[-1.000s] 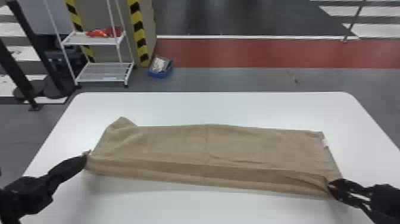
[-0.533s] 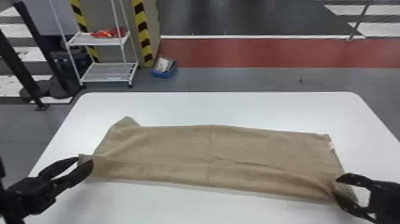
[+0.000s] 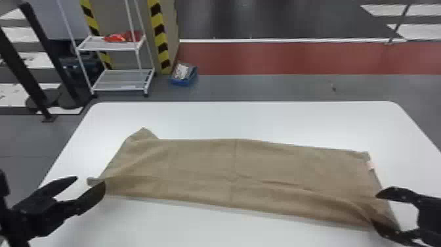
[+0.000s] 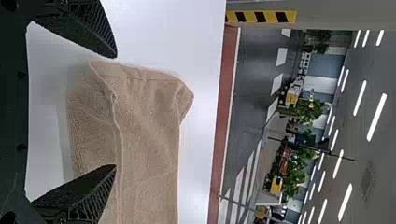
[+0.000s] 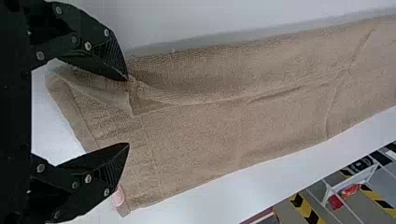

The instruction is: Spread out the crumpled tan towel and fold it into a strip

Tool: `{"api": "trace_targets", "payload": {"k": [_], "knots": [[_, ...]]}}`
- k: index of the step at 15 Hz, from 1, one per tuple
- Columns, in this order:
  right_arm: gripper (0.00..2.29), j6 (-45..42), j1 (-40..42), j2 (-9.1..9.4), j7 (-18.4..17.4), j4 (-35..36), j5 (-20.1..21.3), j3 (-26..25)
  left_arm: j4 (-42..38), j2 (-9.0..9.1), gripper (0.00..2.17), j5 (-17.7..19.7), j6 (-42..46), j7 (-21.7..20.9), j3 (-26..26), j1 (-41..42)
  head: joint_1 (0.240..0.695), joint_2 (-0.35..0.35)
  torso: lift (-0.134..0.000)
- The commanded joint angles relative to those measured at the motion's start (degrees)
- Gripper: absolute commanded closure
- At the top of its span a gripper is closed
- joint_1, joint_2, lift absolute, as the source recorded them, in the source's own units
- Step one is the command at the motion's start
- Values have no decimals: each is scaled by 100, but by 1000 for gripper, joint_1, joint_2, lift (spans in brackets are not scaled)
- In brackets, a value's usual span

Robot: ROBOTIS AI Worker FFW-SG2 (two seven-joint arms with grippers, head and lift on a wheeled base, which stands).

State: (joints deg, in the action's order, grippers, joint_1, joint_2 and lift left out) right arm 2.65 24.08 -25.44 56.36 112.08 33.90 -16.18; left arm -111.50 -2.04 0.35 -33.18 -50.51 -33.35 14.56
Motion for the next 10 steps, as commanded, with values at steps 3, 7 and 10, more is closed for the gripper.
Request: {"api": "trace_targets", "payload": {"k": [3, 7, 10], "knots": [[1720, 13, -35, 22, 306, 34, -6, -105, -12, -34, 154, 0, 88, -152, -31, 3, 695, 43, -124], [1777, -128, -167, 13, 183, -19, 82, -202, 58, -42, 215, 0, 246, -266, -75, 3, 695, 34, -124], [1774, -444, -694, -84, -406, -371, 565, 124, 93, -16, 215, 0, 316, -266, -66, 3, 695, 22, -124]]}}
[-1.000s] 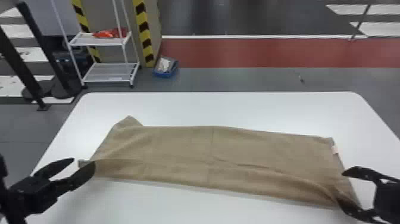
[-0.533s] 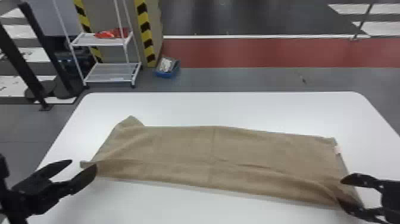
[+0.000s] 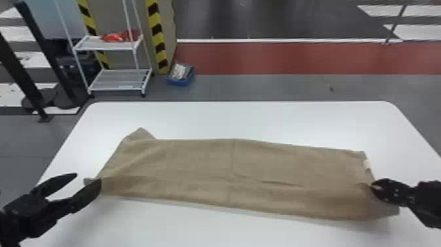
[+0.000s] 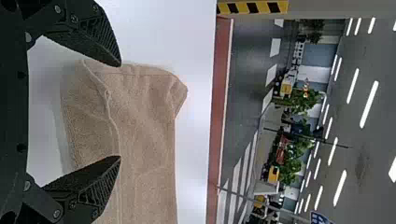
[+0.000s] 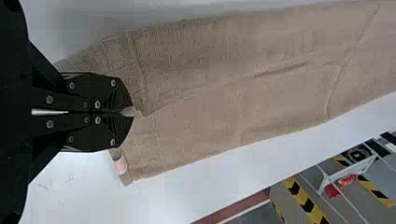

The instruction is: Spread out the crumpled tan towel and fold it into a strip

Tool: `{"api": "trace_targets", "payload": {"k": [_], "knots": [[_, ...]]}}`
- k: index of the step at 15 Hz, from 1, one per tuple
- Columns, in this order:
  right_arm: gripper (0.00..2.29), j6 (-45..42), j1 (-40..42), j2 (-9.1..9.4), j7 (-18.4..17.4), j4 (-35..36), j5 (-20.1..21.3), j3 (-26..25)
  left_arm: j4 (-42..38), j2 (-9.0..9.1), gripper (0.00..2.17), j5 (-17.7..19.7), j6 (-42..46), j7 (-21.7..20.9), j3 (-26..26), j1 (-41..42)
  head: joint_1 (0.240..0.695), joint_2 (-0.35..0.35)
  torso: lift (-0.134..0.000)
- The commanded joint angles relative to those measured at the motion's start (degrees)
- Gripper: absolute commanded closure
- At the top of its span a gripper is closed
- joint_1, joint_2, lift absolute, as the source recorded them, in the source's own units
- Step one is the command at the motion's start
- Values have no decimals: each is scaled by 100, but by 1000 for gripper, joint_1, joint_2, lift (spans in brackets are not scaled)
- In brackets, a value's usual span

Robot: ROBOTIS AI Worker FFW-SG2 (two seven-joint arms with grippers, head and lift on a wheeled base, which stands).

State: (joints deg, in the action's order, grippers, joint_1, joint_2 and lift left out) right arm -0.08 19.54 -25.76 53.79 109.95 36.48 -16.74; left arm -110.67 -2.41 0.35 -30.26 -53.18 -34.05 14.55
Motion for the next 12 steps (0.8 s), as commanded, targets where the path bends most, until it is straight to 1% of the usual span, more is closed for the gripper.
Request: {"api": "trace_targets", "payload": {"k": [1, 2, 3, 4, 5, 7, 9, 11, 12], "knots": [[1774, -417, -381, -87, -449, -272, 659, 338, 20, 30, 215, 0, 24, 1, 3, 4, 695, 20, -124], [1774, -646, -591, -149, -756, -439, 967, 479, 11, 39, 215, 0, 24, 1, 3, 4, 695, 20, -124], [1774, -769, -838, -219, -1020, -667, 1178, 611, 11, 47, 215, 0, 24, 10, 3, 4, 695, 22, -124], [1774, -892, -1031, -254, -1284, -931, 1450, 663, 11, 65, 215, 0, 42, 10, 3, 4, 695, 24, -124], [1774, -962, -1207, -333, -1442, -1098, 1582, 778, 11, 65, 215, 0, 42, 1, 21, 4, 695, 24, -124], [1774, -1050, -1180, -333, -1459, -1107, 1564, 786, 11, 65, 215, 0, 94, -61, 21, 4, 695, 15, -124], [1774, -1156, -961, -333, -1433, -1089, 1564, 760, -24, 12, 184, -17, 130, -271, 21, -5, 695, 6, -124], [1774, -1156, -864, -333, -1451, -1098, 1538, 716, -60, -23, 144, -202, 200, -702, 39, -40, 695, 6, -124], [1774, -1156, -838, -333, -1459, -1098, 1529, 716, -95, -23, 144, -369, 288, -860, 47, -40, 695, 0, -124]]}}
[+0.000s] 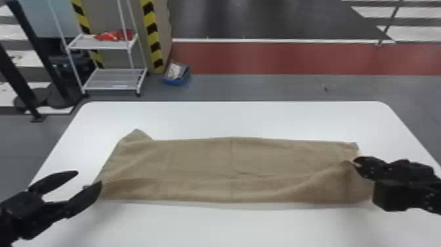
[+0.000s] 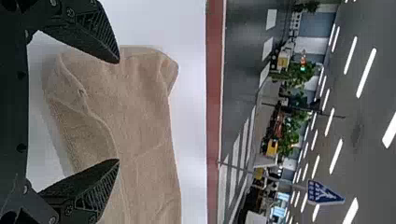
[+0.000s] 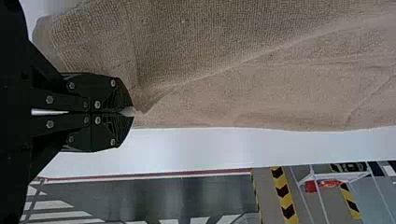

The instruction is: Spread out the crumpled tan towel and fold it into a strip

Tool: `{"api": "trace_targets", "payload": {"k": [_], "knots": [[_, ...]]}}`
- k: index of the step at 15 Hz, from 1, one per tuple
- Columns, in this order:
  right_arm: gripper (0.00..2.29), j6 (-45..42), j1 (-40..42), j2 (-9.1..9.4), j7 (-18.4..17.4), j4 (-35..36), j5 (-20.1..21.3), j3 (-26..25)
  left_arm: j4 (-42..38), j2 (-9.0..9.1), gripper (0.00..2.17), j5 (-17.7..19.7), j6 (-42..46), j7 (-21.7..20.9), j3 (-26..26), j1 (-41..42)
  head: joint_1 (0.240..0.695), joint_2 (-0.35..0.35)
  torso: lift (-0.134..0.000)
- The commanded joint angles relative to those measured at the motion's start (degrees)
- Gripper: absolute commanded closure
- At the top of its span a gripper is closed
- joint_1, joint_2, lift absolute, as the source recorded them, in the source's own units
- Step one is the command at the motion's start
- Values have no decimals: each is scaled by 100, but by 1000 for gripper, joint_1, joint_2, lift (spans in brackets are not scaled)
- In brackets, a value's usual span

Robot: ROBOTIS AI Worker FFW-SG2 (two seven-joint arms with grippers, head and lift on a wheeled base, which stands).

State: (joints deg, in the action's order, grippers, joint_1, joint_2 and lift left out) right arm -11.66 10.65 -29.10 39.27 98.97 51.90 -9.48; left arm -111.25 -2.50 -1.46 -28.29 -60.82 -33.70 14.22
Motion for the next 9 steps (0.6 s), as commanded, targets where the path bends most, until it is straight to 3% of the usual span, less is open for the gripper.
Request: {"api": "trace_targets", "payload": {"k": [1, 4, 9], "knots": [[1774, -15, 51, 10, -7, -1, -31, -1, -37, -49, 144, -285, 161, -290, 13, 2, 695, -7, -124], [1771, -15, 78, 45, -16, -1, -101, 34, -2, -163, 157, -680, 477, -922, 30, 19, 695, -22, -124], [1771, 2, 139, 89, -24, -1, -101, 34, 201, -533, 289, -1322, 776, -940, 408, -95, 695, -13, -124]]}}
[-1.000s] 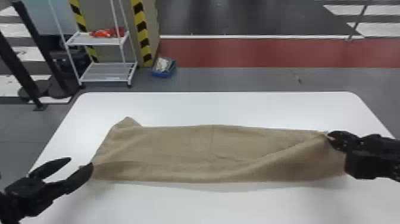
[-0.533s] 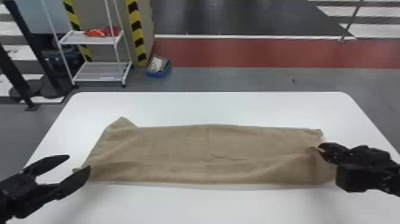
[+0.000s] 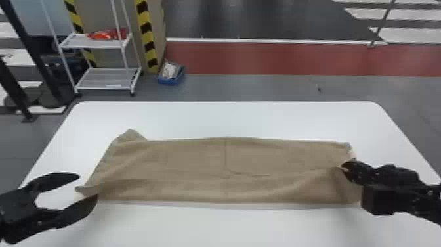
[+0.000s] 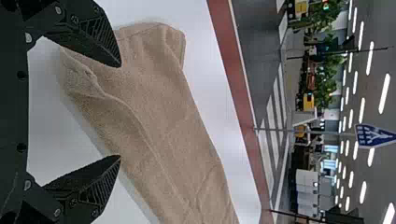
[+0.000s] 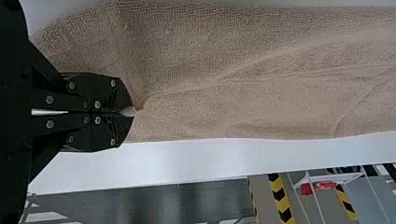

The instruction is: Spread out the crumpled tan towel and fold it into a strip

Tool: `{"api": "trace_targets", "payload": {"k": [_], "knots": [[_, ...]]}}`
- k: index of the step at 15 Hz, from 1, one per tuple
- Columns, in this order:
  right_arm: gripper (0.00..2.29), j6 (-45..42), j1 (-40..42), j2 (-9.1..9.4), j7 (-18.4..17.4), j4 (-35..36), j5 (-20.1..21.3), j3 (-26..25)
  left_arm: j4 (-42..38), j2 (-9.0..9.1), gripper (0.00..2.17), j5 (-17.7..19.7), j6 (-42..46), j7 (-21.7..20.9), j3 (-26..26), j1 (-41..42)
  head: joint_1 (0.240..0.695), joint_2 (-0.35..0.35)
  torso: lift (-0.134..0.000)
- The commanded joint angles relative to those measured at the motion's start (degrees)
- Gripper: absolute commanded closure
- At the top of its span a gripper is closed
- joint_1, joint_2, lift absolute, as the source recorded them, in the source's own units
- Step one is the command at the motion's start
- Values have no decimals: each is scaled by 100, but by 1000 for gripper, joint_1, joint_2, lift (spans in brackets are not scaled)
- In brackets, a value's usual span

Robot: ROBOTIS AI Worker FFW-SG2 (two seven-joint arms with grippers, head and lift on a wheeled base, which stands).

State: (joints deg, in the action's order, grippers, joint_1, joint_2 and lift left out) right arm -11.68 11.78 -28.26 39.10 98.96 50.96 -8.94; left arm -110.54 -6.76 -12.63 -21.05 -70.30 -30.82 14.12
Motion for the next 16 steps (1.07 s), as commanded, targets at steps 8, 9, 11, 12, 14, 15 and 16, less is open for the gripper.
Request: {"api": "trace_targets", "payload": {"k": [8, 9, 11, 12, 14, 15, 16], "knots": [[1771, 4, 52, 23, -8, 1, 2, -73, 630, -352, 697, -495, 245, 8, 112, -305, 695, 0, -124], [1771, 4, 61, 23, -8, 1, 2, -73, 674, -378, 697, -495, 245, 17, 103, -305, 695, 6, -124], [1771, 22, 61, 23, -8, -8, 2, -73, 700, -396, 697, -495, 263, 17, 41, -305, 695, 13, -124], [1771, 4, 61, 23, -8, -17, 2, -73, 709, -405, 697, -495, 263, 8, 33, -305, 695, 16, -124], [1771, 22, 52, 31, -8, -8, 2, -73, 700, -405, 701, -495, 280, 8, -11, -305, 695, 23, -124], [1771, 22, 61, 40, -8, -17, 2, -81, 700, -405, 701, -486, 333, -27, -55, -314, 695, 24, -124], [1771, 22, 61, 31, -8, -25, 10, -81, 692, -405, 704, -486, 368, -80, -90, -305, 695, 26, -124]]}}
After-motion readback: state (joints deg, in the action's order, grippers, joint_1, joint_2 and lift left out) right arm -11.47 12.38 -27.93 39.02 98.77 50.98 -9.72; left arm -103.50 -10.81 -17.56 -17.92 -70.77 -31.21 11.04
